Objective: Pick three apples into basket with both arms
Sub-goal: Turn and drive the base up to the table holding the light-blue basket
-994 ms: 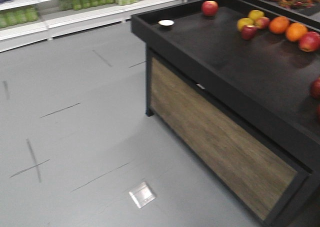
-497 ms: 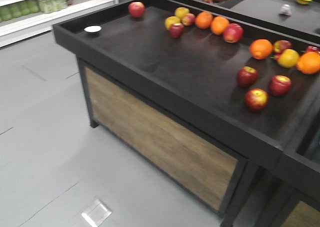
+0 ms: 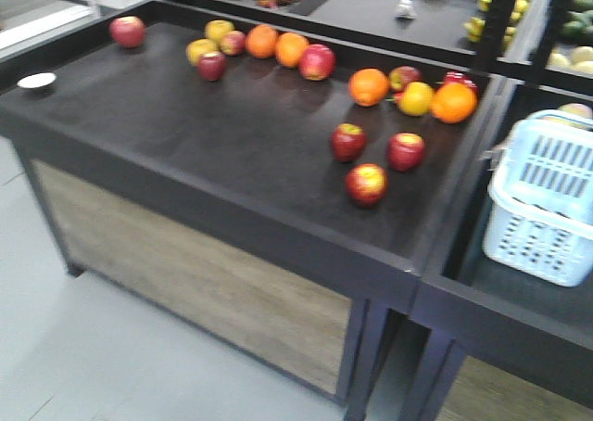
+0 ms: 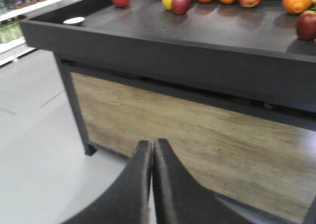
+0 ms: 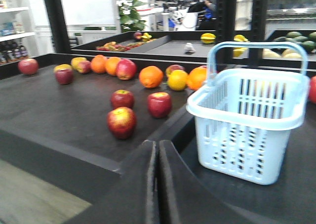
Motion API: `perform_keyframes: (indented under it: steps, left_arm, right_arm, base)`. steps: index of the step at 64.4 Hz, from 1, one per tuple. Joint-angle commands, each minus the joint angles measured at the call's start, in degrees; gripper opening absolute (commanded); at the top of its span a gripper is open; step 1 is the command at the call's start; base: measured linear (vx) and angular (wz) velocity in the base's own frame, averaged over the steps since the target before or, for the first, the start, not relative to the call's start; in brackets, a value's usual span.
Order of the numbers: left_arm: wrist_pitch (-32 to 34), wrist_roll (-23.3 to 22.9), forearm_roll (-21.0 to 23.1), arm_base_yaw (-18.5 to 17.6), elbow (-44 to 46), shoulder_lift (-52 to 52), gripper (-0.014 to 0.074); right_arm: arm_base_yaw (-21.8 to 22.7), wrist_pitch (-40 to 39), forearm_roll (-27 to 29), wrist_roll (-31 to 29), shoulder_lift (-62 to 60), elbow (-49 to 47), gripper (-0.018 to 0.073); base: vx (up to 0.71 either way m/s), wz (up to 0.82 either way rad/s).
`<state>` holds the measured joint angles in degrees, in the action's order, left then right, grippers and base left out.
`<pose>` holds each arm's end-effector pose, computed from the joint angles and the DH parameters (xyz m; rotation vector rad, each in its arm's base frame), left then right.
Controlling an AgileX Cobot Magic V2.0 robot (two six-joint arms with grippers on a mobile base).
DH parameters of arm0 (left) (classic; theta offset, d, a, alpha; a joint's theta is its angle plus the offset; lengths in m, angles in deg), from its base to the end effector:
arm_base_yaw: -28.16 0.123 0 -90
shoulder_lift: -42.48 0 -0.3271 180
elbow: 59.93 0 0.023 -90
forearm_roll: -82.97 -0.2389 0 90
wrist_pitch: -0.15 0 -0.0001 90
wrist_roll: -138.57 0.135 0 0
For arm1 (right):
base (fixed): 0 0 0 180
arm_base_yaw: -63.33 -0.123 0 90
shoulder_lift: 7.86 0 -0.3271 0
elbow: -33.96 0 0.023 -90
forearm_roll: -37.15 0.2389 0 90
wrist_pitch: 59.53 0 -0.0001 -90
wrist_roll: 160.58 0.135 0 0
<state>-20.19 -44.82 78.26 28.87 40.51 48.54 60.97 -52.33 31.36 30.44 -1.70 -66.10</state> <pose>0.0409 0.0044 0.1617 -0.0148 1.8483 0.0475 0.0464 0.0002 0.1895 0.0511 1.6277 0.0921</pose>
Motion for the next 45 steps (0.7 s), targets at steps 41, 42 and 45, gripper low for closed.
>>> perform_keyframes:
  steps: [41,42,45]
  left_arm:
    - [3.89,-0.38,-0.03,-0.06,-1.53,-1.24,-0.0007]
    - [3.89,-0.38,-0.03,-0.06,-1.53,-1.24,-0.0007]
    - [3.89,-0.38,-0.03,-0.06,-1.53,-1.24,-0.0007]
  right_arm:
    - [0.07,-4.3,-0.13,-0.1,-0.48,0.57,-0.0003]
    - [0.07,-4.3,-0.13,-0.1,-0.48,0.57,-0.0003]
    - [0.07,-4.3,-0.13,-0.1,-0.48,0.57,-0.0003]
  base:
    - [0.09,-0.37]
    - [0.08,-0.31]
    - [0.08,-0.31]
